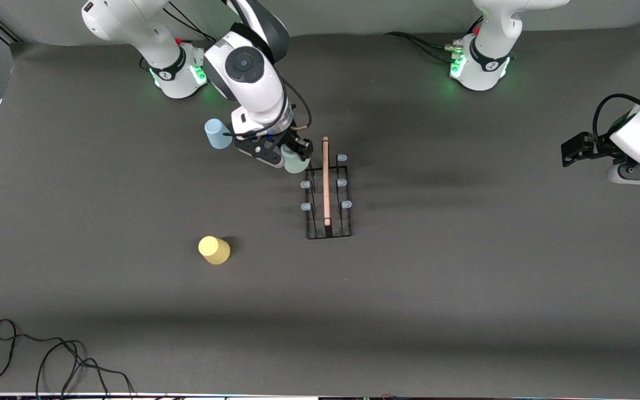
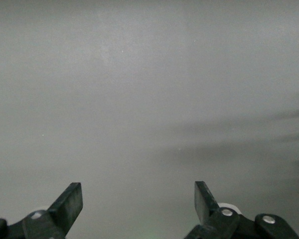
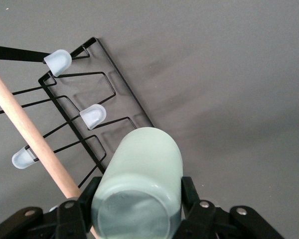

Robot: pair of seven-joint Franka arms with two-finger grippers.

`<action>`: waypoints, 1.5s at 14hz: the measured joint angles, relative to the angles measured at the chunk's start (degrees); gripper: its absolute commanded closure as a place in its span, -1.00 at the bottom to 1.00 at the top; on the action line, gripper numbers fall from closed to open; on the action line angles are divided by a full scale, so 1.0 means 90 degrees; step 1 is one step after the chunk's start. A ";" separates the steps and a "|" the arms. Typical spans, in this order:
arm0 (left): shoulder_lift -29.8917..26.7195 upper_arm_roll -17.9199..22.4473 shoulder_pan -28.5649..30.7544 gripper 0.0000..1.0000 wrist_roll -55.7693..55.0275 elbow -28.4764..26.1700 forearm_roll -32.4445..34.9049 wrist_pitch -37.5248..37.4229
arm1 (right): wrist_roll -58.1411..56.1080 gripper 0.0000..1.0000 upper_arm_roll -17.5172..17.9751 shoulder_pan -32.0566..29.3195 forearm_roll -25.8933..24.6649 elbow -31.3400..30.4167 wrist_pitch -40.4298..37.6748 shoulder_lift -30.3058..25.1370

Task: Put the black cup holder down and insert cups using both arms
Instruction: 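Carry the green cup with the right gripper onto the rack, then open the right gripper and withdraw from the green cup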

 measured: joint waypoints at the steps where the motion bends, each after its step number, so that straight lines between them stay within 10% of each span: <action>1: 0.0000 0.0000 0.0000 -1.00 0.0000 -0.0001 0.0000 0.0000 | 0.0011 1.00 0.0000 0.0026 -0.0001 0.0001 0.0032 0.0032; 3: 0.0000 0.0000 0.0000 -1.00 0.0000 -0.0006 0.0000 -0.0002 | 0.0116 -0.89 0.0000 0.0107 -0.0002 0.0018 0.0074 0.0116; 12: 0.0007 0.0002 0.0000 -1.00 0.0000 -0.0032 0.0000 -0.0017 | 0.0097 -0.99 -0.0235 0.0136 -0.0231 0.0257 0.0130 0.0308; 21: 0.0007 0.0004 0.0000 -1.00 0.0000 -0.0032 0.0000 -0.0034 | -0.3629 -1.00 -0.2219 -0.0073 -0.0311 0.0261 -0.0038 0.0338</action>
